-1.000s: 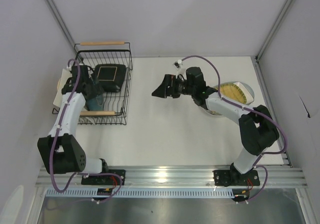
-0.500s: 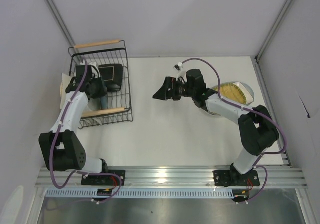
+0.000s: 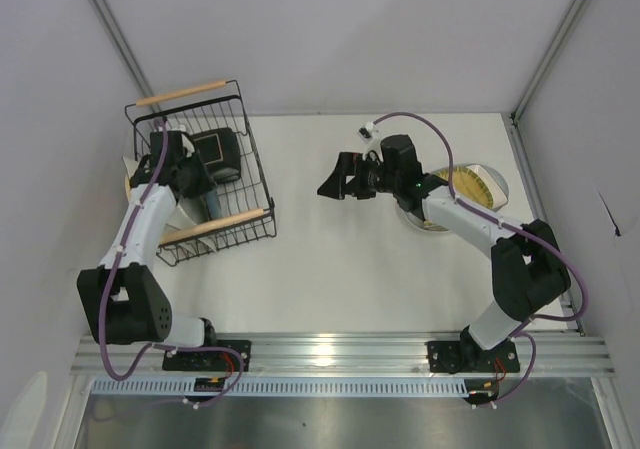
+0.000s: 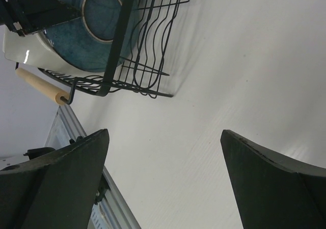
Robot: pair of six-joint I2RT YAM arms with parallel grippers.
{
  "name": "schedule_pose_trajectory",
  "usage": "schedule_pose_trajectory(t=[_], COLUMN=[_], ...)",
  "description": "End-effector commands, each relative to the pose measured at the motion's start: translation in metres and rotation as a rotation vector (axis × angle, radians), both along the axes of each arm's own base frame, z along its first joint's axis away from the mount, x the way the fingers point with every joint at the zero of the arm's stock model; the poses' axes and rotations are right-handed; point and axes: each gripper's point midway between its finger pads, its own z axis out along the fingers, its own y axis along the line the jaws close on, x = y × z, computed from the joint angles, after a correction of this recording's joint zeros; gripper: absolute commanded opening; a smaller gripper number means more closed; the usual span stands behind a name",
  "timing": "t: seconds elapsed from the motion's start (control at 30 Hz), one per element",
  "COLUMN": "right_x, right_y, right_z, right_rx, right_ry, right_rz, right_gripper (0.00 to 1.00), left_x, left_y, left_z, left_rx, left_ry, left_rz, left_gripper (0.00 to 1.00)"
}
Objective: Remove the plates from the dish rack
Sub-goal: Grab a plate with the left arm
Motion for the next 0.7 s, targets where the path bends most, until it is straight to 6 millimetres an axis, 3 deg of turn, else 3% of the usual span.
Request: schedule_pose_trajectory(t=[0.0,0.17,0.3,0.43,0.5,0.67], right_x=[0.008,0.007,0.008,0.009,0.01,0.015], right_y=[-0.005,-0.008,-0.008,-0.008,-0.01,-0.023], right_z=[0.032,0.024,0.023,0.023,0.024,0.031], right_rx=[0.012,-0.008,-0.014,-0.022,-0.028,-0.049], right_ry=[-0.093,-0.069,-0.068,-0.063,-0.068,-0.087], right_rz=[-0.017,-0.019,-0.018,-0.019,-0.027,-0.089], right_gripper=[1.0,1.0,1.0,1.0,1.0,1.0], left_x=[0.005,-0.002,-0.009,-0.012,-0.011,-0.006], left_y=[0.02,0.026,0.027,0.026,0.021,-0.012], left_z=[0.056,0.084,0.118,0.131,0.137,0.183], left_rx=[0.044,0.059,0.064,0.065,0.047,-0.081], left_ry=[-0.145,-0.222,-0.315,-0.34,-0.364,-0.546], left_rz=[0.101,0.145,0.153,0.147,0.135,0.002], left_gripper=[0.0,0.0,0.0,0.0,0.0,0.0])
